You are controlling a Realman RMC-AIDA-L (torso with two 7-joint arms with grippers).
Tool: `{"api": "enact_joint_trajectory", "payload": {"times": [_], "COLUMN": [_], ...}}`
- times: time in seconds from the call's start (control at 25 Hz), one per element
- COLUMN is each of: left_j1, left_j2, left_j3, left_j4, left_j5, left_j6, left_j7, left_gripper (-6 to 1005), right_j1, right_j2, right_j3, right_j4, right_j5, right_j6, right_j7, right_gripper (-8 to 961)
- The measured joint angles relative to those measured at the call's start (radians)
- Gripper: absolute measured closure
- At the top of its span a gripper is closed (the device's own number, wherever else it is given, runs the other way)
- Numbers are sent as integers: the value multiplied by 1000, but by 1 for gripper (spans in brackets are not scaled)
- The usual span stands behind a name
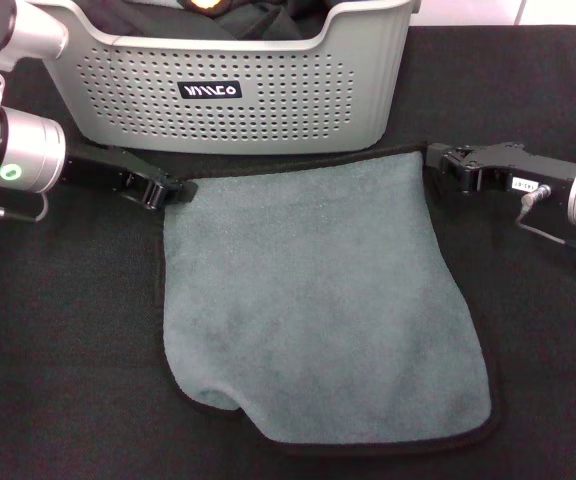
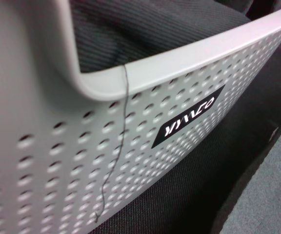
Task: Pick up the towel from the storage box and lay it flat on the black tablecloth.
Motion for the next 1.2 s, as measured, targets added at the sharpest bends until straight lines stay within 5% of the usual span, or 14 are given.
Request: {"api": "enact_joint_trajectory", "payload": {"times": [0.64, 0.96, 1.2], "left_j1": [-5, 1, 9], "left_j2": [-6, -4, -6], "left_j3": [-2, -5, -6], "left_j4": [-9, 0, 14], "left_j5": [-2, -7, -8], "left_j6": [24, 24, 26], "left_j7": [-19, -16, -15], "left_gripper": [944, 767, 526], "right_j1": [23, -1, -9], "right_j2": [-2, -3, -3], "right_j3": [-64, -57, -58], "right_j4": [-6, -34, -37], "right_j5": [-16, -4, -2], "right_j6": [-20, -16, -7], "right_j7": [48, 45, 47], "right_gripper": [888, 740, 562]}}
